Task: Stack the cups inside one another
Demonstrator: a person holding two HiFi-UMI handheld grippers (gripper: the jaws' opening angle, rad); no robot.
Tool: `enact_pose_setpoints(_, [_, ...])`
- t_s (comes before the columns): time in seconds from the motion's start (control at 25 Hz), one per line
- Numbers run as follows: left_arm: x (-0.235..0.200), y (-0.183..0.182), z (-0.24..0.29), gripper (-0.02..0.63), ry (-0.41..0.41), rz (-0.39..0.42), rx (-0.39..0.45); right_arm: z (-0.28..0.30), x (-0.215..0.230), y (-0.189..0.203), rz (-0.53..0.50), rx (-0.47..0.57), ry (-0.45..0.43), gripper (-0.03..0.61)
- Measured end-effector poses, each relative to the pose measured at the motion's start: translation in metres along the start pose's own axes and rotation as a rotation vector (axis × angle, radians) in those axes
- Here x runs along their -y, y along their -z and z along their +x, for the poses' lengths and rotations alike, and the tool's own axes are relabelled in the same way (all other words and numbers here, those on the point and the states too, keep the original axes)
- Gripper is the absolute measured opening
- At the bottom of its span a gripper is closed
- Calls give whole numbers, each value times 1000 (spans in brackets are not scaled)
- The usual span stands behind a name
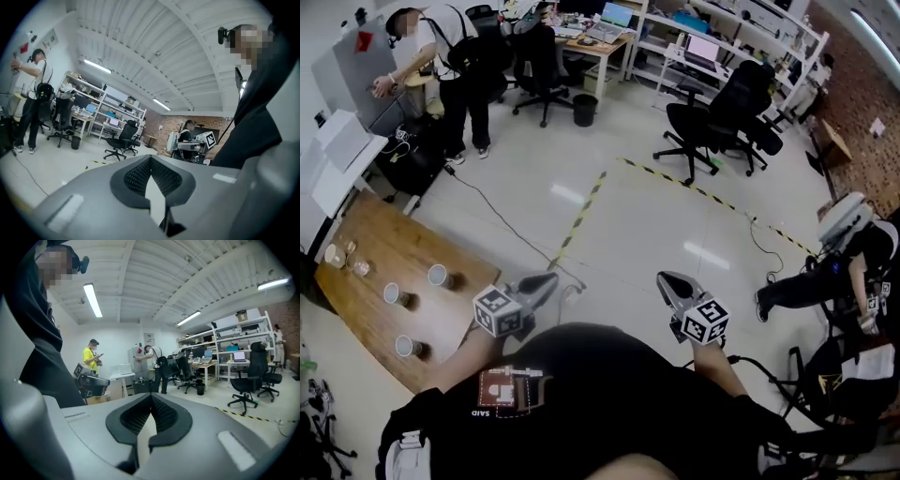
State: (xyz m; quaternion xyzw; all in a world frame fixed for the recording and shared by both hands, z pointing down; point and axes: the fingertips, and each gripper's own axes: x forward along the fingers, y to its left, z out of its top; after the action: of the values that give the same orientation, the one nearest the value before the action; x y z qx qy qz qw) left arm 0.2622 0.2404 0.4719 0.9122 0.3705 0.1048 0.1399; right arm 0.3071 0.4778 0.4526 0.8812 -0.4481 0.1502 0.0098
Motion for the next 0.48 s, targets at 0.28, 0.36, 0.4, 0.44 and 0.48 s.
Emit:
enact_pose_setpoints(0.28, [-10, 16, -61, 3, -300, -81, 55, 84, -35, -2, -109, -49, -347, 14])
enact_pose_setpoints(0.36, [-17, 22, -109, 3, -422, -105, 92, 126, -74, -4, -138, -81, -482, 14])
enact_pose_setpoints(0.4, [-20, 25, -135, 3, -478, -114, 112, 146, -97, -4, -148, -95, -542, 14])
enact_pose_setpoints(0.44, [-23, 26, -161, 3, -528, -120, 132, 164, -120, -5, -159, -106, -595, 14])
enact_pose_setpoints(0.48, [-26, 26, -186, 3, -572, -119, 152, 179, -143, -6, -173, -113, -641, 14])
